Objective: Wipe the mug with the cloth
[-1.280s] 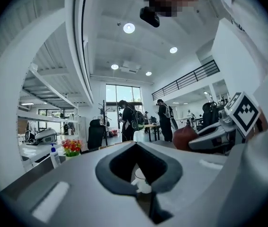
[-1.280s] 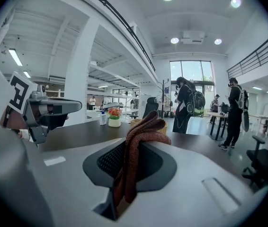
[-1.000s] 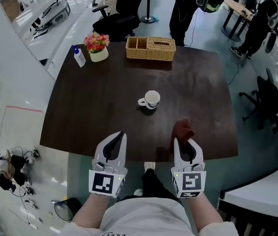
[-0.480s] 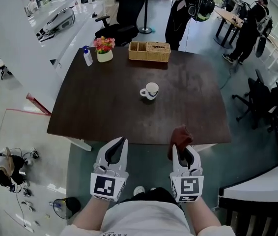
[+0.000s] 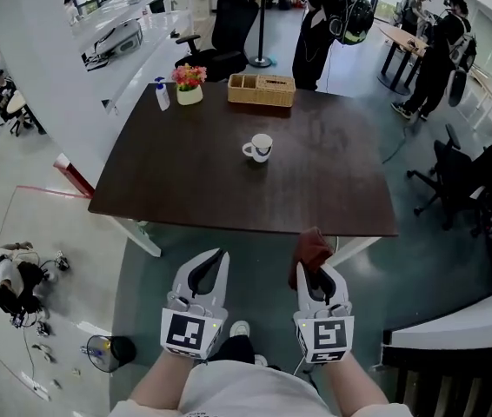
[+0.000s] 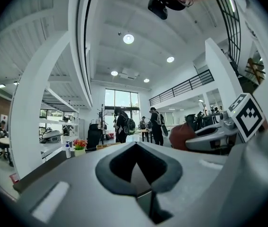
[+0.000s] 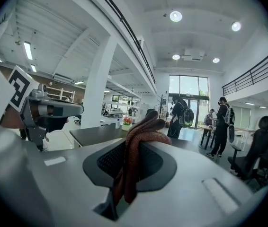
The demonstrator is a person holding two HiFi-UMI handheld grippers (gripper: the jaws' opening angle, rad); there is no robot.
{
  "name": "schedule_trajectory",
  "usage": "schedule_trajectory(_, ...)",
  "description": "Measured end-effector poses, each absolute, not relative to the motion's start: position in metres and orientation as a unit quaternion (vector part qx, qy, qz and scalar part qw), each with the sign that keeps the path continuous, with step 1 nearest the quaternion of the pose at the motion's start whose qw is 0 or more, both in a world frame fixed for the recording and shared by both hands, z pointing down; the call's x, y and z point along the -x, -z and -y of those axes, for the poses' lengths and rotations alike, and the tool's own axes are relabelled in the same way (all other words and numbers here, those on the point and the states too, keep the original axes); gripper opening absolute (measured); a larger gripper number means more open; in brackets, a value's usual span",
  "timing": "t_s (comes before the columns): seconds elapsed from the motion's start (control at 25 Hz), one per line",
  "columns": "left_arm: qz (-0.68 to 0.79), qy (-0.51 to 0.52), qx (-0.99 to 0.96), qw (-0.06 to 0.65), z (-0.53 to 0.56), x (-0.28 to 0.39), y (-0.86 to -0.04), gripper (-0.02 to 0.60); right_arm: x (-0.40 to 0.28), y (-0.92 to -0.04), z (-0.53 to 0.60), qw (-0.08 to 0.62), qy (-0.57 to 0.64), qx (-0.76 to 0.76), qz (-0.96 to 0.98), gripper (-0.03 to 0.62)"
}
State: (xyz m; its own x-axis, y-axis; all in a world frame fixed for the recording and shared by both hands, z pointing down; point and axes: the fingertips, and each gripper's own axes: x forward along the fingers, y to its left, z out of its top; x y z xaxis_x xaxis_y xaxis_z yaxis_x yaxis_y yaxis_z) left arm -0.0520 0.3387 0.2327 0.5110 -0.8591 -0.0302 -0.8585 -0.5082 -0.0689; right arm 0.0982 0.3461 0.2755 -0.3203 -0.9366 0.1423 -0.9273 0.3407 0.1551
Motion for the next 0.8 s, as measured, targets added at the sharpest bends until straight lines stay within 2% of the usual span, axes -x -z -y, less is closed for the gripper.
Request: schedule_trajectory(0.8, -0.501, 0.021, 0.862, 0.071, -0.463, 0.032, -0.228, 0.000, -0.119, -0.269, -0.474, 0.095, 0.028, -0.555, 0.826, 0.078)
